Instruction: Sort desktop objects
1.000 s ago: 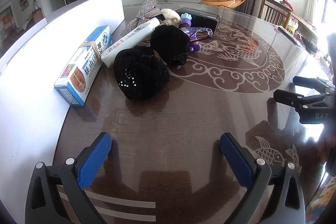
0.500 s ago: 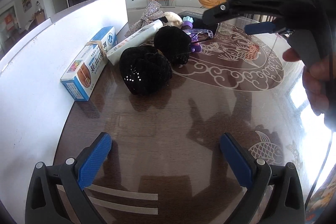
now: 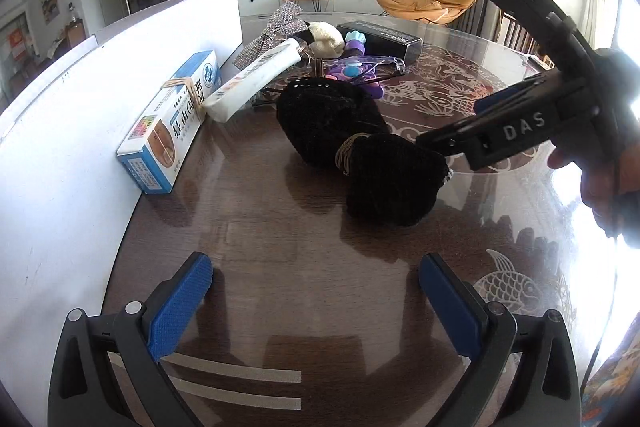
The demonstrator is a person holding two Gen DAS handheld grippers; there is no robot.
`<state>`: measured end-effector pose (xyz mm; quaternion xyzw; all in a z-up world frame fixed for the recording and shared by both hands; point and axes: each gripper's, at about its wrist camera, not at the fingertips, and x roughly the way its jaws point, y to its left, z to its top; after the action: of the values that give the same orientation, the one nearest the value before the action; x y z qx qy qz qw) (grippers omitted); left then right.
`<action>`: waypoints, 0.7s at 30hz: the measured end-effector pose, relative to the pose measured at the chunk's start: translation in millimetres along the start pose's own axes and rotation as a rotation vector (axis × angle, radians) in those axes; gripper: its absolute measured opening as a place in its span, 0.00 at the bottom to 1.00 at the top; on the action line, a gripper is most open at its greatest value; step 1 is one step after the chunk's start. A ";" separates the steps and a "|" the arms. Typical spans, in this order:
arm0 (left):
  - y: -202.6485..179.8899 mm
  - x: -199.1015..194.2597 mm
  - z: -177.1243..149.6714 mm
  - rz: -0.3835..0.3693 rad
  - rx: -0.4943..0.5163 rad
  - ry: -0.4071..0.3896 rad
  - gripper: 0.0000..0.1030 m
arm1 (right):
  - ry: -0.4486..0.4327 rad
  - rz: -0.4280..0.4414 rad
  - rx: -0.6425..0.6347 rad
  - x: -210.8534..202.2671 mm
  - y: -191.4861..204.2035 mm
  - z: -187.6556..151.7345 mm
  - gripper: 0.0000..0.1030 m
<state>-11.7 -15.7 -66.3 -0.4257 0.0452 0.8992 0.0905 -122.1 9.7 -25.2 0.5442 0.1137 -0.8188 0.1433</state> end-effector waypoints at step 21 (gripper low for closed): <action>-0.6 0.1 -1.2 0.004 -0.005 -0.007 1.00 | -0.102 -0.075 -0.554 3.7 100.0 57.2 0.66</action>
<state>-10.7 -15.4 -67.1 -0.4225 0.0434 0.9011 0.0876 -136.8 -103.6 -9.8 0.4380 0.3459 -0.7875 0.2616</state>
